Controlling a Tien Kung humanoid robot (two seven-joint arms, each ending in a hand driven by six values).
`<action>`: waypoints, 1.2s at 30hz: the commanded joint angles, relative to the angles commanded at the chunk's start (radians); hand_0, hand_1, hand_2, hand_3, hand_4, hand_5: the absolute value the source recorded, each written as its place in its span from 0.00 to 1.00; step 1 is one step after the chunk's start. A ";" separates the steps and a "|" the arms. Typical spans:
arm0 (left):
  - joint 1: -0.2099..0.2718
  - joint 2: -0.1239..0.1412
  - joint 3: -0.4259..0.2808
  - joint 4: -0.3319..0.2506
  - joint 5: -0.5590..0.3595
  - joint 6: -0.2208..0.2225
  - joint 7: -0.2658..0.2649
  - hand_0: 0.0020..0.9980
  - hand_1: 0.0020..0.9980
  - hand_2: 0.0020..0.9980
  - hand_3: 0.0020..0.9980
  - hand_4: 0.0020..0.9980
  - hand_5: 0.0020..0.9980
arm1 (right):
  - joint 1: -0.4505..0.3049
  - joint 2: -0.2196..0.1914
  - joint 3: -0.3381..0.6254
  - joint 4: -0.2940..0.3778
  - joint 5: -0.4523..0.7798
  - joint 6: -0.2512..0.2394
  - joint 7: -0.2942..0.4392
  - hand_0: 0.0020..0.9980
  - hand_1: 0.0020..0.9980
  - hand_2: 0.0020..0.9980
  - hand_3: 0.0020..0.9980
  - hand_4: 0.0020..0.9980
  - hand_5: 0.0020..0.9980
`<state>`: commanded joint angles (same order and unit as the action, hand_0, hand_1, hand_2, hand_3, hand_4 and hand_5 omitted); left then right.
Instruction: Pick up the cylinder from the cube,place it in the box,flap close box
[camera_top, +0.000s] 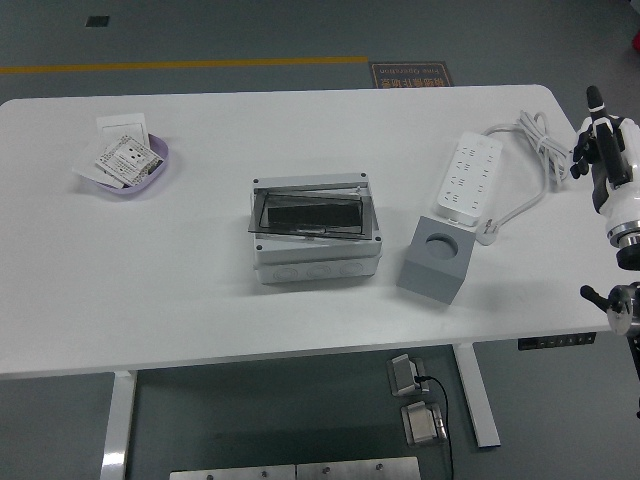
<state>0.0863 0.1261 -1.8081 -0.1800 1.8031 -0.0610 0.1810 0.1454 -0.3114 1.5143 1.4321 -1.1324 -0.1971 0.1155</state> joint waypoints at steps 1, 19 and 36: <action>-0.001 0.000 0.001 0.000 -0.002 0.000 0.000 0.60 0.67 0.60 0.59 0.64 0.27 | 0.000 0.000 0.000 0.002 -0.006 -0.002 -0.002 0.00 0.00 0.12 0.12 0.83 0.81; -0.004 -0.003 0.004 0.000 -0.004 0.000 -0.001 0.60 0.67 0.61 0.59 0.64 0.27 | -0.001 0.000 -0.008 0.010 -0.027 -0.016 0.006 0.00 0.00 0.10 0.08 0.78 0.78; 0.001 -0.001 0.005 0.000 -0.002 0.000 0.000 0.60 0.67 0.61 0.59 0.64 0.27 | -0.003 0.000 -0.013 0.010 -0.023 -0.025 0.005 0.00 0.00 0.09 0.08 0.76 0.73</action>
<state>0.0871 0.1246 -1.8030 -0.1800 1.8008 -0.0611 0.1805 0.1421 -0.3118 1.5016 1.4420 -1.1558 -0.2219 0.1207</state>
